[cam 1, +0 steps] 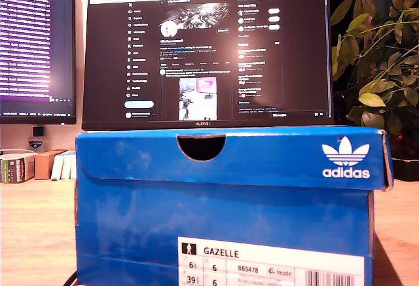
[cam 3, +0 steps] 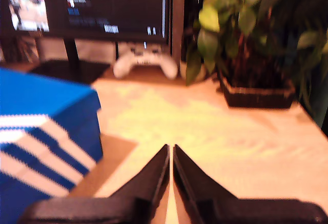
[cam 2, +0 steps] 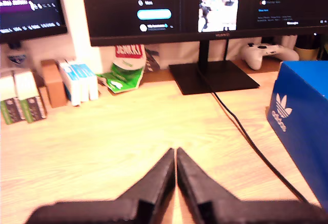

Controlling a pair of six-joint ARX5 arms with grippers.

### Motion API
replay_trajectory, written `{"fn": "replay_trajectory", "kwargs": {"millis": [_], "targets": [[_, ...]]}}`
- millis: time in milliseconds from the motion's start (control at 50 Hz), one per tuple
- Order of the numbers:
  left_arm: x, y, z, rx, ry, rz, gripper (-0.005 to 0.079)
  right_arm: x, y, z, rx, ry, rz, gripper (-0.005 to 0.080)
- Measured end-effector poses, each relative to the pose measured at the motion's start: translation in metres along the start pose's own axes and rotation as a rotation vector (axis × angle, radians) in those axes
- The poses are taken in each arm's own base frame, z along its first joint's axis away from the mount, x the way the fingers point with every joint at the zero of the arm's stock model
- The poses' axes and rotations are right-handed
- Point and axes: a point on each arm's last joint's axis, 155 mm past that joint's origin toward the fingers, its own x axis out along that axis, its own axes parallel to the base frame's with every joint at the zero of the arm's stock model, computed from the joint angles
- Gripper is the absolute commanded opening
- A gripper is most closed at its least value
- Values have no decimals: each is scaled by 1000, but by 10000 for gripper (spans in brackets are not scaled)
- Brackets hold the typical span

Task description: Close the blue shoebox by pushing the lid with your left arm and holding the box in place with your right arm

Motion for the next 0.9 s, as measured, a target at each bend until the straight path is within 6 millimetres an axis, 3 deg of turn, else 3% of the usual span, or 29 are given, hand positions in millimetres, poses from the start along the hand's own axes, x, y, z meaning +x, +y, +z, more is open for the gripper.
{"fn": "replay_trajectory", "kwargs": {"millis": [900], "targets": [[-1,0,-7,-60,28,1,-19,1,0,-4,32,4,-2,0]]}}
